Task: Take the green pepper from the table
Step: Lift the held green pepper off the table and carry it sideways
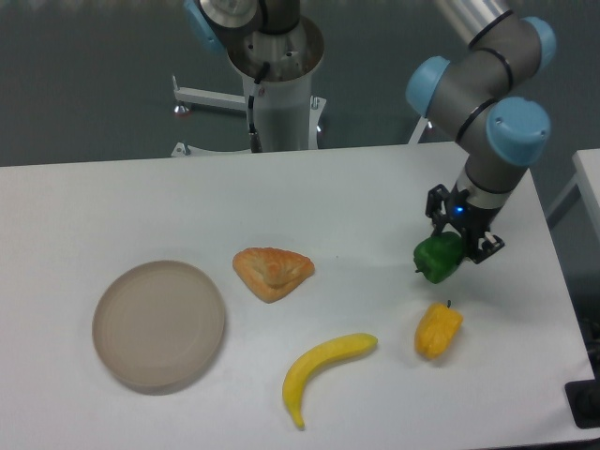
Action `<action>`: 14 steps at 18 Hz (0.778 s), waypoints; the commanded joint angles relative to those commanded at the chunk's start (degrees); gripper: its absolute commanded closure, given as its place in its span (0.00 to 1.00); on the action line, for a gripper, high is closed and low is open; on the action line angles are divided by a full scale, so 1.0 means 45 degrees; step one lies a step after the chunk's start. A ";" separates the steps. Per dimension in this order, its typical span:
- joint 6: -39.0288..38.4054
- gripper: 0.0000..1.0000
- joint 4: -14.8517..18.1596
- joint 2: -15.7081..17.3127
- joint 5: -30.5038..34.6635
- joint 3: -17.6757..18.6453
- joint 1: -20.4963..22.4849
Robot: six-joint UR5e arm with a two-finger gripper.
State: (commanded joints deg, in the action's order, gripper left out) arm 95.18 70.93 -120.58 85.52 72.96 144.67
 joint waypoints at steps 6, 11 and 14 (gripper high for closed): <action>-0.0019 0.59 0.0000 -0.0275 0.0059 -0.0549 -0.0078; -0.0019 0.59 0.0000 -0.0275 0.0059 -0.0549 -0.0059; -0.0019 0.59 -0.0019 -0.0275 0.0059 -0.0569 -0.0059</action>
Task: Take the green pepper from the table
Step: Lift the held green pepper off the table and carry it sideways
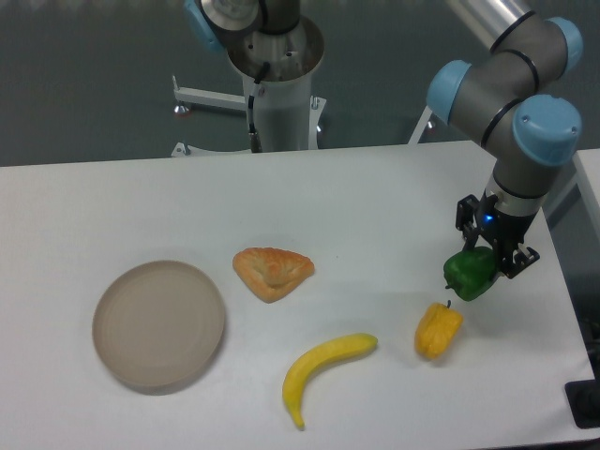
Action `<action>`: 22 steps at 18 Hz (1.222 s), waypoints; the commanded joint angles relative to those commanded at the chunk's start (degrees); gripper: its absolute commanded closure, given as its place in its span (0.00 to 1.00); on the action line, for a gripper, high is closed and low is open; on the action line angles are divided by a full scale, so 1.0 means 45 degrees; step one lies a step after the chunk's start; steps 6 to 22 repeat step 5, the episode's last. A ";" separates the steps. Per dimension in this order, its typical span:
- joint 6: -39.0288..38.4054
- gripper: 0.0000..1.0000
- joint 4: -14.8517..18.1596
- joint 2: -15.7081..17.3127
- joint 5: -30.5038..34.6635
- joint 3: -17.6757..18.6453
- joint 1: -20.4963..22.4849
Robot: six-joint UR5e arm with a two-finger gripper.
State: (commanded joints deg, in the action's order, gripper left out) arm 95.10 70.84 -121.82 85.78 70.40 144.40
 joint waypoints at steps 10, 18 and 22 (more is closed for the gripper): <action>-0.0020 0.59 0.0000 -0.0019 -0.0019 0.0000 -0.0039; -0.0020 0.59 0.0000 -0.0019 -0.0019 0.0000 -0.0039; -0.0020 0.59 0.0000 -0.0019 -0.0019 0.0000 -0.0039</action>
